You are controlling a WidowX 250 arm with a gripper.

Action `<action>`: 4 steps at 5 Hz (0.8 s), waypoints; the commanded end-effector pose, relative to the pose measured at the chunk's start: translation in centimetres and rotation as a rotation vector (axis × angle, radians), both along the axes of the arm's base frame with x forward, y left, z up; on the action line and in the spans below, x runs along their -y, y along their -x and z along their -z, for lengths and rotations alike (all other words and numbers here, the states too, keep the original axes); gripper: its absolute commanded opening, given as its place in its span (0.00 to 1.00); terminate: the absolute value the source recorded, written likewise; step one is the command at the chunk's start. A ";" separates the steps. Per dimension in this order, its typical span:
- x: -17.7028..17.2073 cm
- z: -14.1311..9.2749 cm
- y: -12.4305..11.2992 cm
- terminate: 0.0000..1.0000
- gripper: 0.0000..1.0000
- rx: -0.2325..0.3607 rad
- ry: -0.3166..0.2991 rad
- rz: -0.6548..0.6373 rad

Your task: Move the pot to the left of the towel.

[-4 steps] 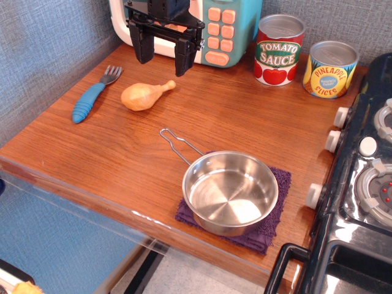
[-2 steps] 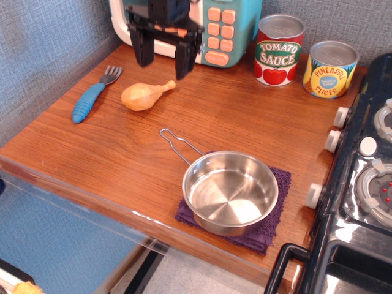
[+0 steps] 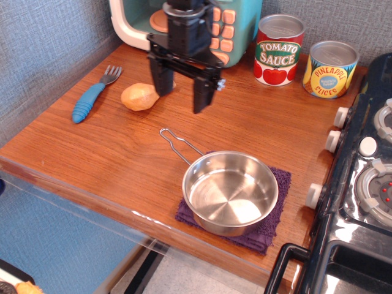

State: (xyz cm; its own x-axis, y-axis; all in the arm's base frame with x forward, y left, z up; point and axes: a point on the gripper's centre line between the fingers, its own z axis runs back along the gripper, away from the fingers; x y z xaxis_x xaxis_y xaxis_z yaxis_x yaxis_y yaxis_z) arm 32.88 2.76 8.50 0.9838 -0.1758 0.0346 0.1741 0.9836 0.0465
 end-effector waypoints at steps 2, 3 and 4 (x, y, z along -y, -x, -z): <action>8.6 -0.4 7.6 0.00 1.00 0.073 0.008 0.304; 10.8 0.7 9.9 0.00 1.00 0.069 -0.017 0.397; 11.8 1.5 10.9 0.00 1.00 0.068 -0.038 0.428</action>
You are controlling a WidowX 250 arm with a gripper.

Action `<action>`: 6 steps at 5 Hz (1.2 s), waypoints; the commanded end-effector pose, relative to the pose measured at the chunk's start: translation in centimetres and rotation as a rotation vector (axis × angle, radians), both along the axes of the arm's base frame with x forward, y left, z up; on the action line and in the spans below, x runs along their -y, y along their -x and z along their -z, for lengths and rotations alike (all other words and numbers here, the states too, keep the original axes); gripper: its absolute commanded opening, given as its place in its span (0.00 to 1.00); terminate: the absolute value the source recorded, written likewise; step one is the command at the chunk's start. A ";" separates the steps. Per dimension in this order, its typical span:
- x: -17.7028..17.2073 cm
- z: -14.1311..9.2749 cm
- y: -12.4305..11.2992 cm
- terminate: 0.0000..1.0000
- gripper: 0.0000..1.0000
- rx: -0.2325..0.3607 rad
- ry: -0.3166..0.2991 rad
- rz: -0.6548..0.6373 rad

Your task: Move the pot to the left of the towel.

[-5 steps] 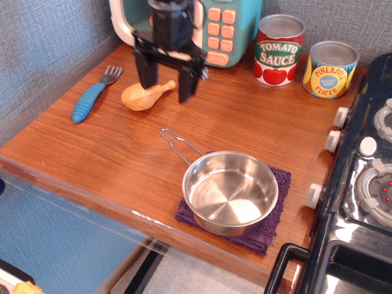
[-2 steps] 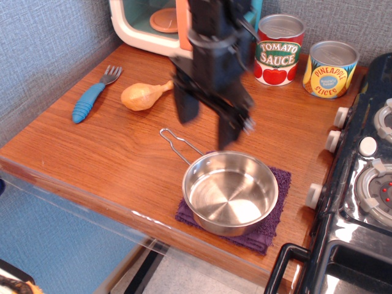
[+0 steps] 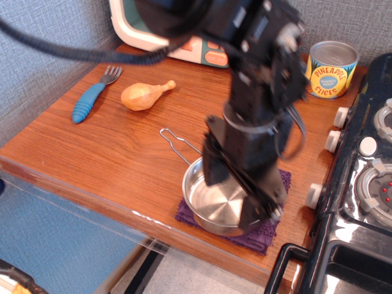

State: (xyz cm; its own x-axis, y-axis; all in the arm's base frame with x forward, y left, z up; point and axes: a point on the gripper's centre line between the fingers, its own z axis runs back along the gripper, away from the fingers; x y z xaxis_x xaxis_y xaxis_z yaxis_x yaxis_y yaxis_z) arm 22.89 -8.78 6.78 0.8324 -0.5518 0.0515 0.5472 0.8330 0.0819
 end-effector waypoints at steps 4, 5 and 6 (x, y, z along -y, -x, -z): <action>0.0 2.7 -1.4 0.00 1.00 -0.020 -0.028 -0.064; -0.2 2.8 -2.1 0.00 0.00 -0.027 -0.023 -0.082; -0.5 2.6 -2.4 0.00 0.00 -0.030 -0.018 -0.088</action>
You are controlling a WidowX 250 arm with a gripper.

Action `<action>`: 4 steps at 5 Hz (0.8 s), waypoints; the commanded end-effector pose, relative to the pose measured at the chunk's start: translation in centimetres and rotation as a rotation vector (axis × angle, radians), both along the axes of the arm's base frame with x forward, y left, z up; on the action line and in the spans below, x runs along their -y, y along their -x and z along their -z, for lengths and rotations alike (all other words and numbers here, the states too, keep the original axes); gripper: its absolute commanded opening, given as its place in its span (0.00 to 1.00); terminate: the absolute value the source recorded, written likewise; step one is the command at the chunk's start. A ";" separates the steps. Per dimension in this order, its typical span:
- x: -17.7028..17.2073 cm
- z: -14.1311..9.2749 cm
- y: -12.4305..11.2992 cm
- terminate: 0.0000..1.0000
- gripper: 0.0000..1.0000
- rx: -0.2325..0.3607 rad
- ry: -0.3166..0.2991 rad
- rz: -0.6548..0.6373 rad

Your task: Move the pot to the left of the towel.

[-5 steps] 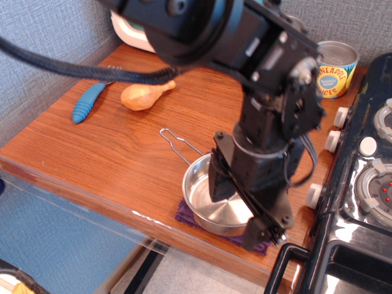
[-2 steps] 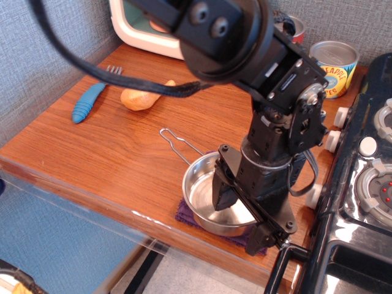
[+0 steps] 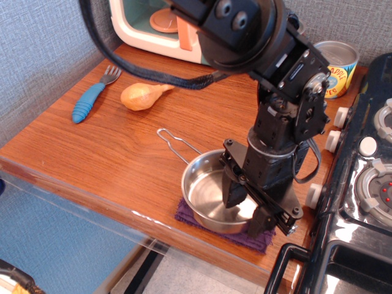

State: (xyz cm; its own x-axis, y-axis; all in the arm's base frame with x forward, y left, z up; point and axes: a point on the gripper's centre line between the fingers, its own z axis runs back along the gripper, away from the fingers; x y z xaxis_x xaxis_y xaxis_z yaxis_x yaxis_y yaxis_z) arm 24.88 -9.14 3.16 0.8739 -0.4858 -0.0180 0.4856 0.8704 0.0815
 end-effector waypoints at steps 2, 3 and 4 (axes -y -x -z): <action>-1.1 -1.9 -0.1 0.00 0.00 0.024 0.040 0.012; -1.3 -2.7 -0.1 0.00 0.00 0.029 0.046 0.032; -1.9 -5.2 -0.5 0.00 0.00 0.074 0.093 0.028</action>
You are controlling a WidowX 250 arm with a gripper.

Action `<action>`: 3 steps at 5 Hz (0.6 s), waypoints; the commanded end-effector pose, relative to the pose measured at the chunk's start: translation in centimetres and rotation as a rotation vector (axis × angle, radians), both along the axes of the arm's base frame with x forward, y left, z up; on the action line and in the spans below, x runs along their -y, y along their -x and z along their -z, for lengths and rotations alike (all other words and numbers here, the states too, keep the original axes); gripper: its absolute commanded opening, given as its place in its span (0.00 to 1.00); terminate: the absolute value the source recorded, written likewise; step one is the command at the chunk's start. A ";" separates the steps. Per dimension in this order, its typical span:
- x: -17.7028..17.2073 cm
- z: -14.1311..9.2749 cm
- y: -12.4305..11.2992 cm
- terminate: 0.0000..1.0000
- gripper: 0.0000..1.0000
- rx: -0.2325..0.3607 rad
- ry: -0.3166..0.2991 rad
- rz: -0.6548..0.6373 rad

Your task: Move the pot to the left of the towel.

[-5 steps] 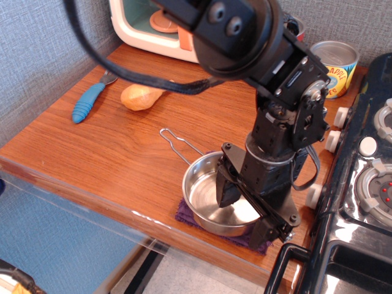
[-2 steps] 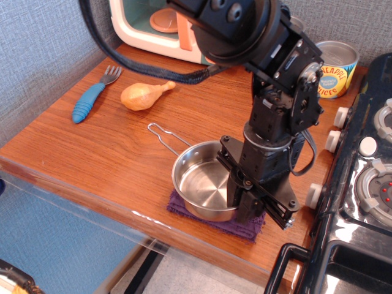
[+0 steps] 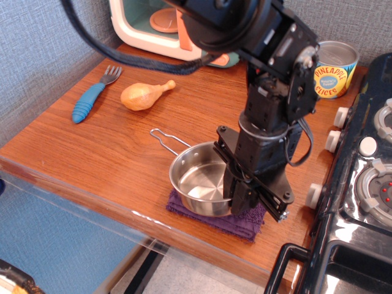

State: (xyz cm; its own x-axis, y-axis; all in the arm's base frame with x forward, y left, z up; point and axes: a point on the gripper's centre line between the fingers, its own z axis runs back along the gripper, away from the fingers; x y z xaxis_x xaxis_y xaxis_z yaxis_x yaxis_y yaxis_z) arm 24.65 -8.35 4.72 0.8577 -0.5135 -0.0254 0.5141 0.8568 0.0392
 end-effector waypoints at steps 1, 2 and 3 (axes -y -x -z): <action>-3.3 -6.7 -1.3 0.00 0.00 0.175 0.108 -0.043; -7.3 -7.7 -1.6 0.00 0.00 0.208 0.098 -0.122; -10.9 -6.7 -1.4 0.00 0.00 0.184 0.072 -0.207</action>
State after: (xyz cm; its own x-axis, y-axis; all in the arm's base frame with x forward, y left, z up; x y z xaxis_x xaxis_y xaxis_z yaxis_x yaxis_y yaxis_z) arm 26.59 2.02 10.49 0.9391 -0.3159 0.1355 0.3137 0.9488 0.0376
